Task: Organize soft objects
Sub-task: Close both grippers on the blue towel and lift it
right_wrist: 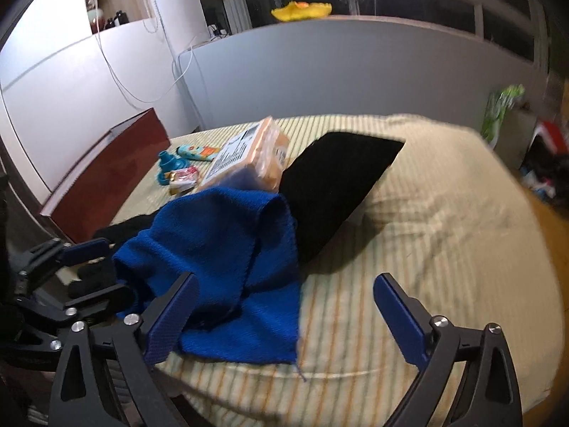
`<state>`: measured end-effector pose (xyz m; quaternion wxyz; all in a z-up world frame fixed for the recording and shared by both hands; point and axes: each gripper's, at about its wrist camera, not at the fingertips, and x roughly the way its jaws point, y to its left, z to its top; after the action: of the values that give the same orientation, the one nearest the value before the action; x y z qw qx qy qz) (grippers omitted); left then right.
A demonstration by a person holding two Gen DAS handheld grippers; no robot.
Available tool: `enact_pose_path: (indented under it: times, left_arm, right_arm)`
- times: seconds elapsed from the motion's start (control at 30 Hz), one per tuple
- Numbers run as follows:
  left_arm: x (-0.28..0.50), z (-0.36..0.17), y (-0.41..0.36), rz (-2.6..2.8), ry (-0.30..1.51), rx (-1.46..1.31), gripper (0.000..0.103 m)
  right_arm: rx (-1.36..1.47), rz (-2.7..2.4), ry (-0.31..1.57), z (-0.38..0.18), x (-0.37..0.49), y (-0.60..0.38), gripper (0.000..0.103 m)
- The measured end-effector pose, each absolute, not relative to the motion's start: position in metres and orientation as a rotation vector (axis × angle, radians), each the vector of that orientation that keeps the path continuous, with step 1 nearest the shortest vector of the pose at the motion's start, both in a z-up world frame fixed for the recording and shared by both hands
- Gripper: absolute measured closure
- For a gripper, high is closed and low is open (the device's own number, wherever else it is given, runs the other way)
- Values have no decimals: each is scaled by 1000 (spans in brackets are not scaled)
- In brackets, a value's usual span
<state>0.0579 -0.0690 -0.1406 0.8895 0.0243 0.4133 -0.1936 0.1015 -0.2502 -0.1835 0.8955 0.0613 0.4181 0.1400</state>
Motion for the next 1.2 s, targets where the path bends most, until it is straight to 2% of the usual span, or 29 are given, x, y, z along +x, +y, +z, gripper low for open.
enact_pose_path:
  times: [0.03,0.07,0.27,0.33,0.57,0.63,0.7,0.93,1.0,1.07,1.2]
  left_arm:
    - [59,-142,-70,-407,863,49,24]
    - [60,-143,-70,-409,866,49,26]
    - [70,-148,-74,-434,893,28,34]
    - [73,-151,-74,-445,906,18,38]
    - [80,-158,-76,-477,933,-4,60]
    - [81,-159,-76,-488,939,-14,70]
    - [81,-160,-77,-502,938,-19,77]
    - [82,-163,-83,-540,942,-15,84]
    - [81,-164,-86,-551,943,-14,84]
    - [81,-165,-89,-557,939,-7,84]
    - [83,-167,-91,-567,941,-24,86]
  right_arm:
    - [144,305,881,-186,103,-252,22]
    - [159,318,896,-189,105,-253,24]
    - [240,379,964,-204,118,-255,26]
    - [252,393,977,-207,123,-253,32]
    - [257,427,993,-210,137,-242,35]
    - [273,453,1009,-211,141,-240,50]
    - [267,458,1016,-212,143,-237,52]
    - [336,542,1045,-217,151,-226,65]
    - [380,572,1064,-221,154,-223,71]
    - [406,583,1072,-223,155,-222,72]
    - [438,613,1078,-221,157,-221,84]
